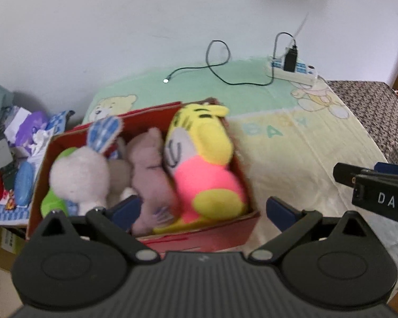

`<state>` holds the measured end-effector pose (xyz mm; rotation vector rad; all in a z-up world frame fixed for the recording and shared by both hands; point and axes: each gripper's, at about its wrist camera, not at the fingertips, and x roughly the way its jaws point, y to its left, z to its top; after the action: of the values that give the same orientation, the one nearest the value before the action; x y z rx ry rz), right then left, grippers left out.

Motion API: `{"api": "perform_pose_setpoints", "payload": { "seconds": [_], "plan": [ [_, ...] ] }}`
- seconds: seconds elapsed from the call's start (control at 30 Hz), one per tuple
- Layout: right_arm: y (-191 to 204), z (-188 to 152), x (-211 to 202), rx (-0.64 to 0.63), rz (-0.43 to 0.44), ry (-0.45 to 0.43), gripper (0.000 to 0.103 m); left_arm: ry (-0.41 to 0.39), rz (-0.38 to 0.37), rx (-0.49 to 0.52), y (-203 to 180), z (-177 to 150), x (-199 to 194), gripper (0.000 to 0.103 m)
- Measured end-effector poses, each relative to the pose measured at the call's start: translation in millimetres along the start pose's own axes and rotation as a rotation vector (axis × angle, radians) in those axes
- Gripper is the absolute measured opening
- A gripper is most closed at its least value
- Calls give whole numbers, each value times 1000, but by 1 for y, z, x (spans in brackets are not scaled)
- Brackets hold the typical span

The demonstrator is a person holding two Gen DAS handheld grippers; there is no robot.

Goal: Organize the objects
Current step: 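Withdraw the right gripper upward from the red box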

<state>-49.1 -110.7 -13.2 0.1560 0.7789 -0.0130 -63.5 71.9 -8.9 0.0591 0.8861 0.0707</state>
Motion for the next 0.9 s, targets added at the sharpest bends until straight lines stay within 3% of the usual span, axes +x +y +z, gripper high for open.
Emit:
{"api": "perform_pose_setpoints", "payload": {
  "seconds": [0.2,0.37,0.9],
  "plan": [
    [-16,0,-3,31,-70,3,75,3,-10,27,-14,2,1,101],
    [-19,-1,0,41,-95,14,76,15,-6,21,-14,1,3,101],
    [23,5,8,-29,-30,74,77,29,52,-63,26,-3,-1,101]
  ]
}}
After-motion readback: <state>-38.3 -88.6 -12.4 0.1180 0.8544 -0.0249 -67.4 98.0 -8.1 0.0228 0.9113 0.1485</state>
